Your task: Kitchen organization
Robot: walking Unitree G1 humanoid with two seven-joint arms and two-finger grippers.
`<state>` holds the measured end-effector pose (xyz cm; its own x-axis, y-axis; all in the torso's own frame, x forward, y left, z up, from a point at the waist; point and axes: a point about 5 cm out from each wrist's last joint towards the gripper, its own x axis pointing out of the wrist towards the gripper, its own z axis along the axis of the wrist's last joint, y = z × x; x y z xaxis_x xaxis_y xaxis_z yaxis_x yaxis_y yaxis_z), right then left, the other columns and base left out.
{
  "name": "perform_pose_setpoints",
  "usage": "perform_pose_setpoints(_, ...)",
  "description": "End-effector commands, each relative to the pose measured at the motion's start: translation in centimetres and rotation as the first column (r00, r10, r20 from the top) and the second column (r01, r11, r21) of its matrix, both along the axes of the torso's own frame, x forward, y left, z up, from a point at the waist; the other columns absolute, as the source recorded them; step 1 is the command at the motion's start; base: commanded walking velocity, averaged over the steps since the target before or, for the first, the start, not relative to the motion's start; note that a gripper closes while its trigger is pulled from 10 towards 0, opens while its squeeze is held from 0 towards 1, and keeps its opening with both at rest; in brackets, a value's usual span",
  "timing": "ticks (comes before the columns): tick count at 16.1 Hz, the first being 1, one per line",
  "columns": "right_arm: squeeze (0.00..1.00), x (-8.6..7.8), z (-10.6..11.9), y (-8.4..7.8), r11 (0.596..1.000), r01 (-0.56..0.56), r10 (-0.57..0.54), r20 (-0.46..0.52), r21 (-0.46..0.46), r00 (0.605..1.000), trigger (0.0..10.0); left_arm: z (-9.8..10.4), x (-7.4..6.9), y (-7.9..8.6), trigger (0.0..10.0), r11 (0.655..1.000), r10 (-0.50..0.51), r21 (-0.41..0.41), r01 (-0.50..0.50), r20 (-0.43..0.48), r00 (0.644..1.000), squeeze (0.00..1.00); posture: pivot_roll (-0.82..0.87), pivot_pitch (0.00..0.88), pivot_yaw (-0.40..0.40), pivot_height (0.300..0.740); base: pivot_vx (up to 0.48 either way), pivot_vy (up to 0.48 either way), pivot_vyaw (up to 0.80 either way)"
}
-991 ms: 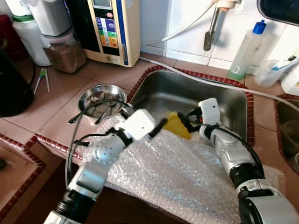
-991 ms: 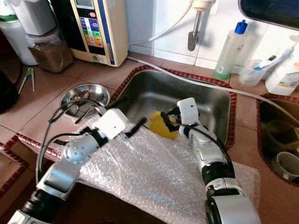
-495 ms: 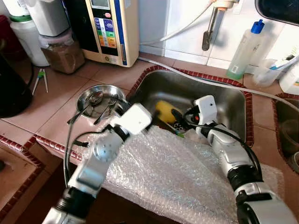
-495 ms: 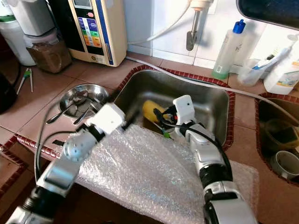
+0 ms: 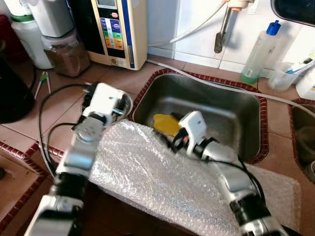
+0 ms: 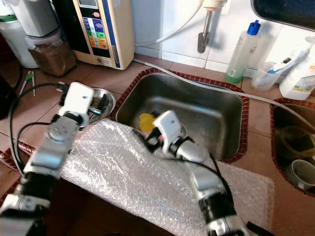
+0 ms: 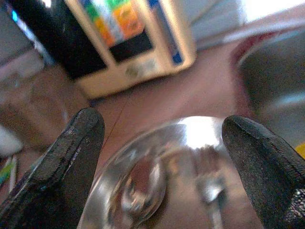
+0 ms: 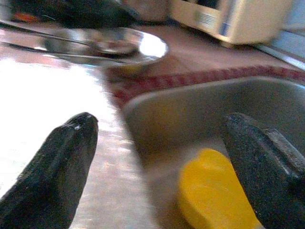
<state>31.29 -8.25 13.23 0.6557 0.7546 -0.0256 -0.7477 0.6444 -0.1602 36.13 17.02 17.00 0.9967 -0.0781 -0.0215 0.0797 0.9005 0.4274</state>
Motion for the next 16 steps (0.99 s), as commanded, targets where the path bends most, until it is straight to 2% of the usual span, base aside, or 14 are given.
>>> perform_pose_setpoints(1, 0.00, -0.8, 0.8, 0.7, 0.996, -0.086, 0.086, 0.006, 0.001, 0.996, 10.0, -0.9, 0.2, 0.9, 10.0, 0.999, 0.033, -0.006, -0.034, -0.087, 0.996, 0.00, 0.03, 0.097, 0.047, 0.740, 0.000, 0.000, 0.00)
perform_pose_setpoints(4, 0.00, -1.9, 1.0, 0.7, 0.986, -0.162, 0.162, -0.009, -0.037, 0.987, 10.0, -2.4, 0.0, 0.7, 10.0, 0.999, 0.005, -0.050, -0.015, -0.193, 0.981, 0.00, 0.03, 0.097, 0.046, 0.740, 0.000, 0.000, 0.00)
perform_pose_setpoints(5, 0.00, -2.0, 1.0, 0.6, 0.986, -0.160, 0.160, -0.010, -0.037, 0.987, 10.0, -2.5, 0.0, 0.6, 10.0, 0.998, 0.000, -0.065, -0.013, -0.201, 0.979, 0.00, 0.03, 0.096, 0.045, 0.740, 0.000, 0.000, 0.00)
perform_pose_setpoints(6, 0.00, -2.1, 1.2, 0.4, 0.987, -0.159, 0.158, -0.021, -0.038, 0.987, 10.0, -3.0, -0.1, 0.2, 10.0, 0.993, -0.026, -0.117, -0.005, -0.264, 0.964, 0.00, 0.03, 0.093, 0.043, 0.740, 0.000, 0.000, 0.00)
perform_pose_setpoints(8, 0.00, -2.1, 1.3, 0.4, 0.986, -0.159, 0.158, -0.023, -0.051, 0.987, 10.0, -2.9, 0.0, -0.2, 10.0, 0.988, -0.049, -0.156, 0.008, -0.263, 0.963, 0.00, 0.02, 0.091, 0.042, 0.740, 0.000, 0.000, 0.00)
perform_pose_setpoints(9, 0.00, -2.2, 1.2, 0.5, 0.985, -0.164, 0.162, -0.025, -0.057, 0.986, 10.0, -2.6, 0.1, -0.1, 9.6, 0.987, -0.044, -0.163, 0.001, -0.258, 0.965, 0.00, 0.03, 0.088, 0.041, 0.740, 0.000, 0.000, 0.00)
perform_pose_setpoints(12, 0.00, -2.2, 1.0, 0.6, 0.984, -0.165, 0.163, -0.030, -0.066, 0.986, 10.0, -2.1, 0.4, 0.4, 10.0, 0.987, -0.023, -0.157, -0.016, -0.248, 0.968, 0.00, 0.03, 0.083, 0.042, 0.740, 0.000, 0.000, 0.00)
perform_pose_setpoints(13, 0.00, -2.1, 1.0, 0.6, 0.984, -0.164, 0.162, -0.029, -0.073, 0.986, 10.0, -2.3, 0.3, 0.8, 7.5, 0.987, -0.015, -0.160, -0.031, -0.280, 0.960, 0.00, 0.03, 0.083, 0.042, 0.740, 0.000, 0.000, 0.00)
perform_pose_setpoints(14, 0.00, -2.1, 1.0, 0.6, 0.983, -0.164, 0.162, -0.028, -0.077, 0.986, 10.0, -2.5, 0.3, 0.9, 7.5, 0.987, -0.009, -0.157, -0.039, -0.292, 0.956, 0.00, 0.03, 0.084, 0.042, 0.740, 0.000, 0.000, 0.00)
perform_pose_setpoints(15, 0.00, -2.1, 0.9, 0.6, 0.983, -0.163, 0.161, -0.028, -0.080, 0.987, 10.0, -2.7, 0.2, 1.3, 5.2, 0.984, 0.012, -0.164, -0.066, -0.308, 0.951, 0.00, 0.03, 0.084, 0.043, 0.740, 0.000, 0.000, 0.00)
perform_pose_setpoints(16, 0.00, -2.1, 0.9, 0.5, 0.983, -0.161, 0.159, -0.029, -0.083, 0.987, 10.0, -2.6, 0.1, 1.8, 6.1, 0.983, 0.033, -0.162, -0.088, -0.314, 0.949, 0.00, 0.03, 0.087, 0.042, 0.740, 0.000, 0.000, 0.00)
